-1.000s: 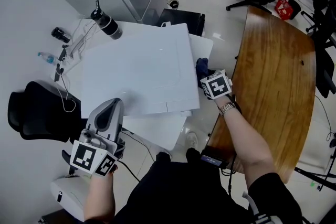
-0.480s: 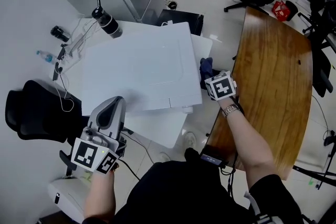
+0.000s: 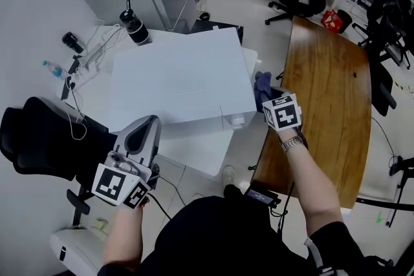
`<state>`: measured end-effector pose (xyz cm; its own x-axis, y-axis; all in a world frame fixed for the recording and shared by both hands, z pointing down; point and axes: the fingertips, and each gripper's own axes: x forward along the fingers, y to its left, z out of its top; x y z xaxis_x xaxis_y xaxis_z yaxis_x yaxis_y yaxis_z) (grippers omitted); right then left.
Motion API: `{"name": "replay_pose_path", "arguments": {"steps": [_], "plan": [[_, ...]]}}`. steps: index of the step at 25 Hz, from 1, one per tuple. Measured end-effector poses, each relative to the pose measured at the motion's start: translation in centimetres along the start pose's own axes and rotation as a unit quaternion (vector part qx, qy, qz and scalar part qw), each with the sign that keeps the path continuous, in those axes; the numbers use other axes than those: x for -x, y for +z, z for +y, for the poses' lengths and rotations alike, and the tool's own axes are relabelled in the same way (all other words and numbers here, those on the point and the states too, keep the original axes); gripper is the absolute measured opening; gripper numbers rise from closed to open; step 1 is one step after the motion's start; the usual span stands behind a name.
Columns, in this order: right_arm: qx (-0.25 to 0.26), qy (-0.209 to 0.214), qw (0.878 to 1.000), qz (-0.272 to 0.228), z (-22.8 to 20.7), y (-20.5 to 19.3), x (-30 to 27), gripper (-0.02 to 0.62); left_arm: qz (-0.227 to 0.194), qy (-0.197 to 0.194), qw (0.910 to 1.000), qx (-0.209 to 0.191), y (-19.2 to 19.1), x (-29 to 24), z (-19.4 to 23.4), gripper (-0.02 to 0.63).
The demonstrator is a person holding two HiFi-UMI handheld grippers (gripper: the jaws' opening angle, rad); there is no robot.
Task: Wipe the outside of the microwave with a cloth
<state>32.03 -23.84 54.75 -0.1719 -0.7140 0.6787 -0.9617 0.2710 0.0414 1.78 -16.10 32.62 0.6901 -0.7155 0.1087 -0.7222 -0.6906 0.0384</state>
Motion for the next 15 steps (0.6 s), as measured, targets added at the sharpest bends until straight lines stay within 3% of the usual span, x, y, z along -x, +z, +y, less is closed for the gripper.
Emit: {"name": "replay_pose_path", "arguments": {"steps": [9,15], "plan": [[0.001,-0.056,0.997,-0.048,3.2,0.3,9.8,0.078,-0.022,-0.022,0.9994,0.012,-0.6,5.5,0.2,0.003],[0.013,-0.057,0.993,-0.107,9.0,1.5,15.5,0.078,-0.027,-0.03,0.999,0.017,-1.7,8.9,0.2,0.005]]}}
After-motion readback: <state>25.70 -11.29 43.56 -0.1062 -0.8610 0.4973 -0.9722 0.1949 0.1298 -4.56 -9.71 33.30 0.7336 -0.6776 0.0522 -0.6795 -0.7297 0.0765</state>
